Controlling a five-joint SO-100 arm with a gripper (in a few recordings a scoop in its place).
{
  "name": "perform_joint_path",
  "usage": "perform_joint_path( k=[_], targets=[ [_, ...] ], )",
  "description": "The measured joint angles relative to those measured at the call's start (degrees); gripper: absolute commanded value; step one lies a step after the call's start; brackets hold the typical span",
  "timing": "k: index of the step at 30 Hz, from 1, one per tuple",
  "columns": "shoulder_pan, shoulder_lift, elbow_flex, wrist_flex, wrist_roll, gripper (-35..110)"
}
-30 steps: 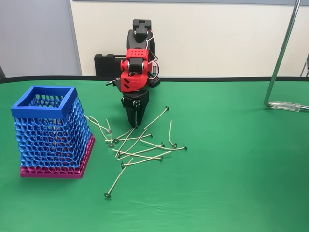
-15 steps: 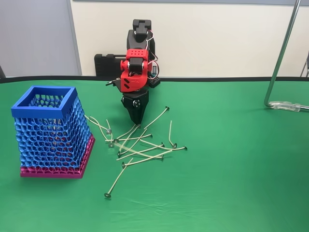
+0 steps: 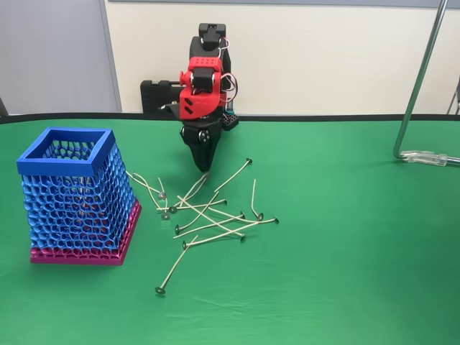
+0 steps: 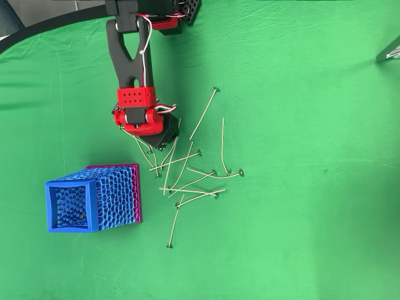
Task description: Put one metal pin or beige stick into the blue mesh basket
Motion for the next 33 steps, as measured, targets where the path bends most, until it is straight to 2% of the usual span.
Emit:
perform_joint_path(
  k=[7,16,27,33],
  targets=[
    [2.55,9.67,-3.96,6.59,-6.24,1],
    [6.59,18.81,-8.96,9.14,-17.4,1],
    [13.97,20.13,-22.76,9.14,-32.34,1],
    [17.05,17.67,-31.29,8.35,-36.04,1]
  ],
)
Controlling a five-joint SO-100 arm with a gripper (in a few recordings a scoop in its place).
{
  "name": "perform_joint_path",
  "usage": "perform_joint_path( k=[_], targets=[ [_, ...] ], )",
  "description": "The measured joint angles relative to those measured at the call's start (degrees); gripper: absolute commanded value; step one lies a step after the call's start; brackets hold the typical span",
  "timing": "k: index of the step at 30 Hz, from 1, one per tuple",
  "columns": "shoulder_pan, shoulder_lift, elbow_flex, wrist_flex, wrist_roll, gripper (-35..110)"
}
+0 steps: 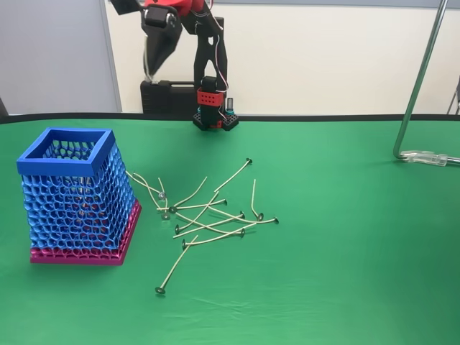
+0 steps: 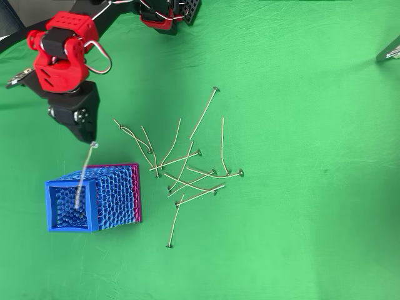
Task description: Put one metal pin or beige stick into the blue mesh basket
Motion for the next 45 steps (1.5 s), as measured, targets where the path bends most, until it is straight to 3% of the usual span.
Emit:
perform_joint_path(
  k=[20,45],
  targets=[
    [5.54,-20.39,-23.91,-11.07,-14.41,1],
    [9.05,-27.16,-2.37,-51.77,-47.55,1]
  ],
)
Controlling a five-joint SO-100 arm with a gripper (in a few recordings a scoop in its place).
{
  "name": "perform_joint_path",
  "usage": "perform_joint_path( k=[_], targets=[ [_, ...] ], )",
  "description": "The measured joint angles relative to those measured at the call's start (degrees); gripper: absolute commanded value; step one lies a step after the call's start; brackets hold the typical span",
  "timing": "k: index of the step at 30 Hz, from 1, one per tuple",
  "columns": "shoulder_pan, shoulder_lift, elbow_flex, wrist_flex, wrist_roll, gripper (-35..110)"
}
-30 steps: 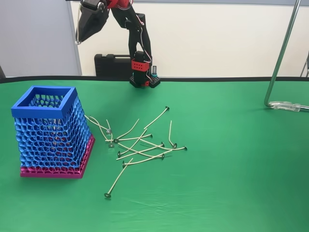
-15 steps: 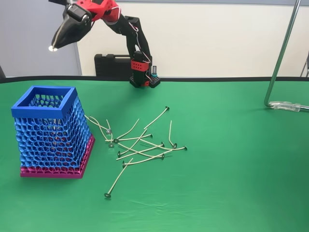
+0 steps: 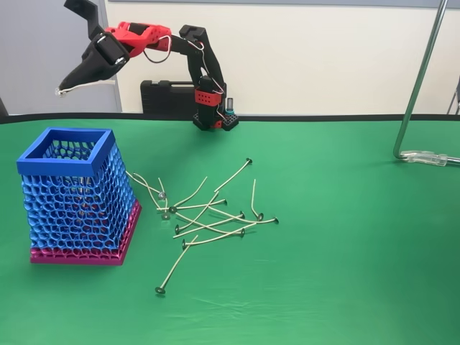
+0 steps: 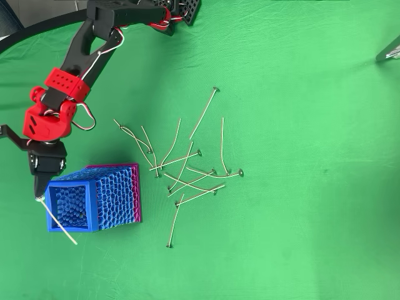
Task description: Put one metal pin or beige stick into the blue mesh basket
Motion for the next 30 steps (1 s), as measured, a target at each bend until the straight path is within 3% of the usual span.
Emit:
perform_joint_path(
  k=[10,20,28,30],
  targets=[
    [1.93,-4.39,1.67,-5.71,-0.53,0],
    [1.93,-5.19,1.67,-5.89,9.49,0],
    [0.88,-5.19,1.67,-5.71,10.9,0],
    [0.79,-5.19,1.67,-5.71,10.9,8]
  ],
)
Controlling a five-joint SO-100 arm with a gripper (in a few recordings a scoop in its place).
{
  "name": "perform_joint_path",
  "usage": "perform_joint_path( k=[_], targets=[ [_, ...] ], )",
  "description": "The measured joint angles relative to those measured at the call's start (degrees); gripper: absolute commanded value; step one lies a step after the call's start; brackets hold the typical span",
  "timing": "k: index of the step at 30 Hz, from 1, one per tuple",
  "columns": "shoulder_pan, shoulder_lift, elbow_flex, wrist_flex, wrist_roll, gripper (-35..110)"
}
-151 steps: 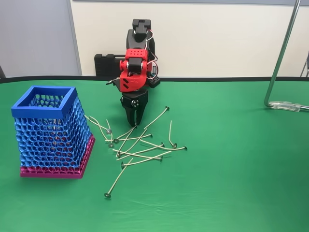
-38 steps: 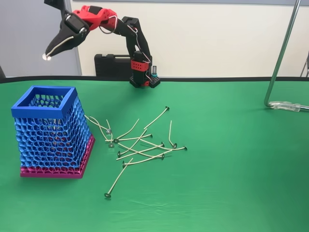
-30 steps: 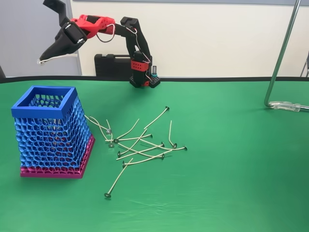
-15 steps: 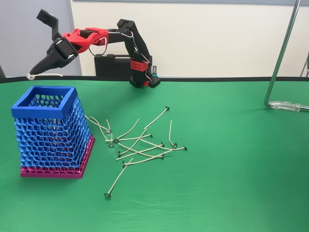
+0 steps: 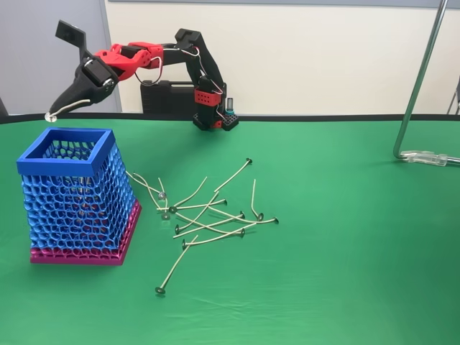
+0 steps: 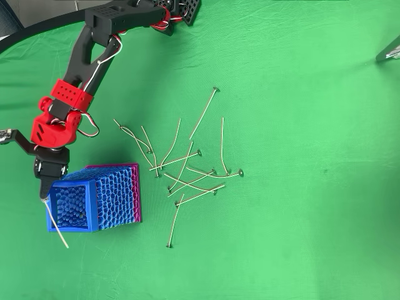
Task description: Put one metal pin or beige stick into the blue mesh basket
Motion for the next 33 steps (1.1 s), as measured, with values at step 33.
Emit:
perform_joint_path(
  k=[33],
  targets=[
    [-3.96,24.17,16.7,11.34,12.04,1]
  ],
)
